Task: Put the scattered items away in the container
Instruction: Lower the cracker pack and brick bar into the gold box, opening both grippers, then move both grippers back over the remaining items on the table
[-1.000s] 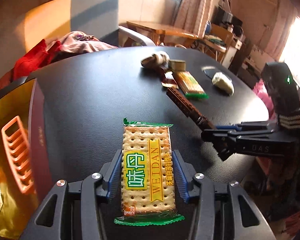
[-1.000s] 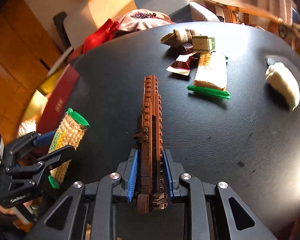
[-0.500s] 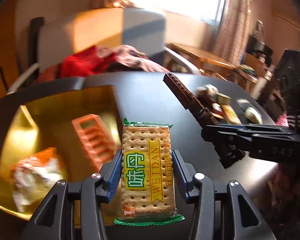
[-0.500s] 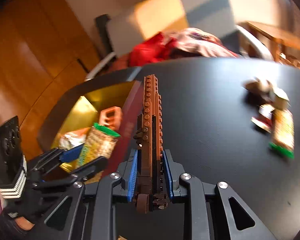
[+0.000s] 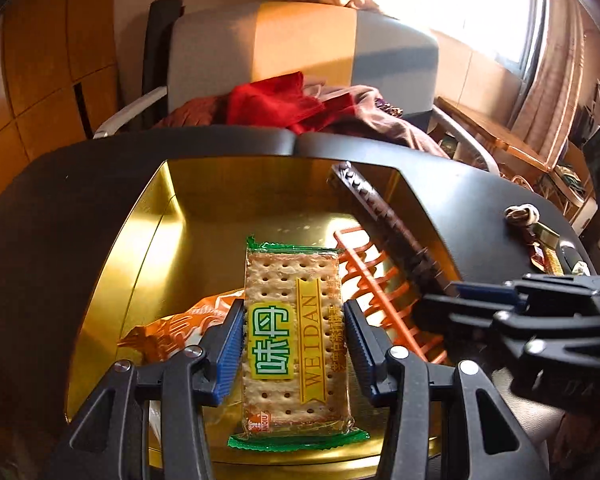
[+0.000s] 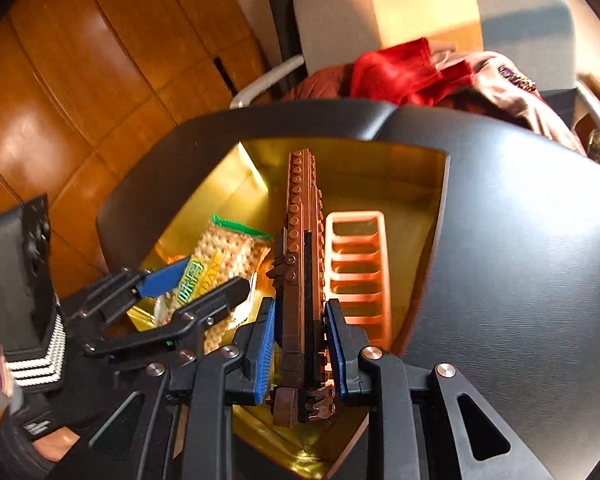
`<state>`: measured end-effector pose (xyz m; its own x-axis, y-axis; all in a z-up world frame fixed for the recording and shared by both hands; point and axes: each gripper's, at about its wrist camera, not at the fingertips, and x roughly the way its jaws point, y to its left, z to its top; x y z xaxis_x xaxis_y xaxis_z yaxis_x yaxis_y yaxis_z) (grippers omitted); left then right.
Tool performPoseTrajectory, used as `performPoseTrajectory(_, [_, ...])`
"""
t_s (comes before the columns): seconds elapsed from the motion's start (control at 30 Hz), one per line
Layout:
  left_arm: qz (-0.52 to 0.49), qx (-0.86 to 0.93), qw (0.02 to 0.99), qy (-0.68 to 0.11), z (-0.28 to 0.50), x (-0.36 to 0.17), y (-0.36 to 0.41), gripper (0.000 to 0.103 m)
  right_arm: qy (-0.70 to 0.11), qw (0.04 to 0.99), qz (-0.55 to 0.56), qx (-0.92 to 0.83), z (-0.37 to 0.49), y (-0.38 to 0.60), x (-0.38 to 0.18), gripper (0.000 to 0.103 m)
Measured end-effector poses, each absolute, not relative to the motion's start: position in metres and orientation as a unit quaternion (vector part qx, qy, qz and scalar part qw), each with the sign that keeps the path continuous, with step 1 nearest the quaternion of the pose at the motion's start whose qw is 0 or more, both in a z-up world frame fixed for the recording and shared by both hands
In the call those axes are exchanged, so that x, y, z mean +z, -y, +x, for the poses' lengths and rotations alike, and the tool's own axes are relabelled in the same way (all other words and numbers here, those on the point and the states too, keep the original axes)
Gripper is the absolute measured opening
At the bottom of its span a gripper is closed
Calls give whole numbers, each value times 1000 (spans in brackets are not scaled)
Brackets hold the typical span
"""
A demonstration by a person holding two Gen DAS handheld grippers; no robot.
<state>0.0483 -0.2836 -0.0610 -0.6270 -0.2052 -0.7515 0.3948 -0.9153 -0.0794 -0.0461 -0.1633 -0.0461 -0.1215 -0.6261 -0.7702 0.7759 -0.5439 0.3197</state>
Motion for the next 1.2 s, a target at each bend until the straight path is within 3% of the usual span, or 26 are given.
performPoseTrajectory(0.27, [399,-894,172,-107,48,-64,279,49,-107,456,480,-742,-50,170,-66,26])
performPoseTrajectory(0.4, [395,-895,179,-104,50,-62,277,59,-94,457,484,-740,-52,166,-67,26])
performPoseTrajectory(0.63, [382,-901,183,-99,58,-50,273,59,-84,460,460,-755,-45,156,-54,27])
performPoseTrajectory(0.93, [371,-914,150,-70,53,-29,235,60,-25,419,444,-791,-52,88,-44,27])
performPoseTrajectory(1.2, [378,-921,82,-39,32,-19,174,64,2,318,434,-843,-69,-6,-49,33])
